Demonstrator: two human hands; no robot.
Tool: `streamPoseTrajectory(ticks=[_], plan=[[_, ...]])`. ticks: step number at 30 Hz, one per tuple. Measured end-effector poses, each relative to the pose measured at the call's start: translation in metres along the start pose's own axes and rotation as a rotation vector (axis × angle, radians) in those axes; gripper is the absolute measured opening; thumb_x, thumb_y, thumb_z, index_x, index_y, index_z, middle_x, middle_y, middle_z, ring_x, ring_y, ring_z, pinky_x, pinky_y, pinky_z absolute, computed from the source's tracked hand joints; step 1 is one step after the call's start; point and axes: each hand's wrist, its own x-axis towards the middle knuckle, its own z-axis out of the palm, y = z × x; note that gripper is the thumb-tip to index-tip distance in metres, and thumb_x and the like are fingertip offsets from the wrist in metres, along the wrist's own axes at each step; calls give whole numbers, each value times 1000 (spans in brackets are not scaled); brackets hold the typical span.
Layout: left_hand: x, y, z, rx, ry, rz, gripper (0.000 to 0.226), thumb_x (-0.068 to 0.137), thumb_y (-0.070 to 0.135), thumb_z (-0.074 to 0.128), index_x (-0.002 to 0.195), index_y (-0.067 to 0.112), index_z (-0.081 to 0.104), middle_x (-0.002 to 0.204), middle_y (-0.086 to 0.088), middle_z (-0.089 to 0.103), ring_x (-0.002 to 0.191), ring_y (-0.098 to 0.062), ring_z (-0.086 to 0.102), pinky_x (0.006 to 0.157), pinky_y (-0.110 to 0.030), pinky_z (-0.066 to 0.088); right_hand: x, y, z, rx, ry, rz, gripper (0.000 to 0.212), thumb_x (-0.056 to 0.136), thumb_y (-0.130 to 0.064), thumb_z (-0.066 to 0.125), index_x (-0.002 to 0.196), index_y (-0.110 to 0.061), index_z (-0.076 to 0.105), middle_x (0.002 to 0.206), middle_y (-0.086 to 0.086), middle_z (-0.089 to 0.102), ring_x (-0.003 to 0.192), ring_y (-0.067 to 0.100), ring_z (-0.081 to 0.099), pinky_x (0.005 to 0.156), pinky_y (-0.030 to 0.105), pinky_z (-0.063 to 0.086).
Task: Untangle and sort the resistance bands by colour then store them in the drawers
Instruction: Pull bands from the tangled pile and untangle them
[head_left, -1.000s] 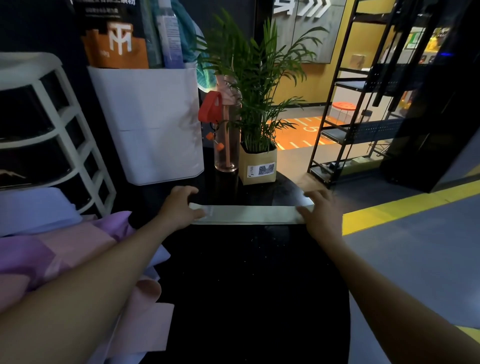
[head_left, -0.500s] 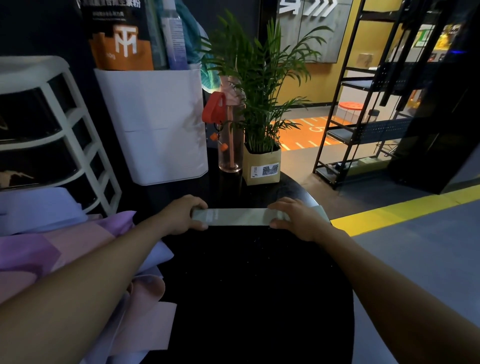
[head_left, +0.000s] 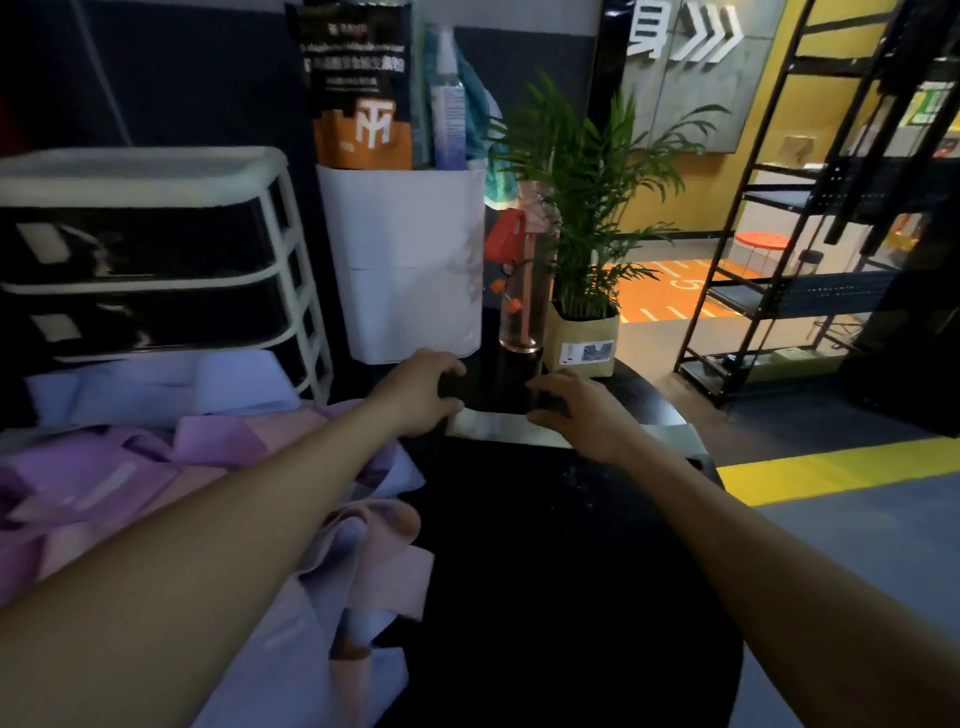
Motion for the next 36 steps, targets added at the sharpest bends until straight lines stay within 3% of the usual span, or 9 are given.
streamPoseTrajectory(ticks=[7,11,15,18,21,24,28,31,36], plan=[[-78,-11,-77,176,147,14,34,82,20,64,116,18,59,118,-7,51,111,-24,52,94,-37,43,8,-106,12,59,27,-161,44,86,-25,66,126,-8,57,122,13,57,112,26,56,94,27,40],[-135,-31,-110,188,247,-26,27,84,20,63,110,17,63,115,-8,54,107,-26,54,90,-40,45,-2,-164,31,60,-14,-298,28,84,-16,67,109,-4,65,102,19,62,96,35,60,73,28,37],[-190,-54,-130,196,320,-59,26,82,18,66,108,13,64,112,-7,57,106,-22,54,89,-34,44,-23,-215,41,64,-61,-315,33,87,-16,64,116,-1,62,113,18,61,103,30,57,79,24,37],[-230,-70,-141,207,317,-67,21,81,16,66,102,16,67,105,0,59,102,-19,55,81,-25,40,-40,-247,52,45,-124,-335,28,88,-20,63,107,1,64,108,17,62,102,31,58,78,25,40],[-271,-81,-141,139,335,-160,23,81,24,67,103,17,66,103,0,57,99,-19,56,80,-30,45,-47,-269,67,-80,-115,-256,36,86,-41,59,118,-24,61,120,0,59,109,26,56,87,43,48],[-307,-87,-137,145,223,-232,49,72,52,57,106,18,65,106,-2,58,99,-18,54,82,-29,43,-59,-293,79,21,-191,-388,16,88,-18,62,94,-4,62,86,-16,64,84,8,59,74,26,48],[-347,-92,-131,59,183,-255,32,82,35,65,97,7,64,95,-5,63,88,-20,56,73,-32,44,-82,-324,88,46,-179,-462,30,85,-24,67,110,-8,66,113,7,64,102,22,57,89,29,42],[-366,-92,-132,13,172,-255,23,83,21,62,84,-2,63,83,-13,63,79,-24,58,71,-34,44,-93,-335,98,3,-238,-533,11,85,-30,65,83,-20,67,88,-2,65,82,18,56,75,31,43],[-390,-103,-129,-97,110,-295,17,80,18,72,83,6,60,79,-5,59,72,-15,54,68,-23,45,-103,-335,106,-150,-265,-497,33,79,-44,67,107,-26,68,116,-6,63,110,15,55,98,31,37]])
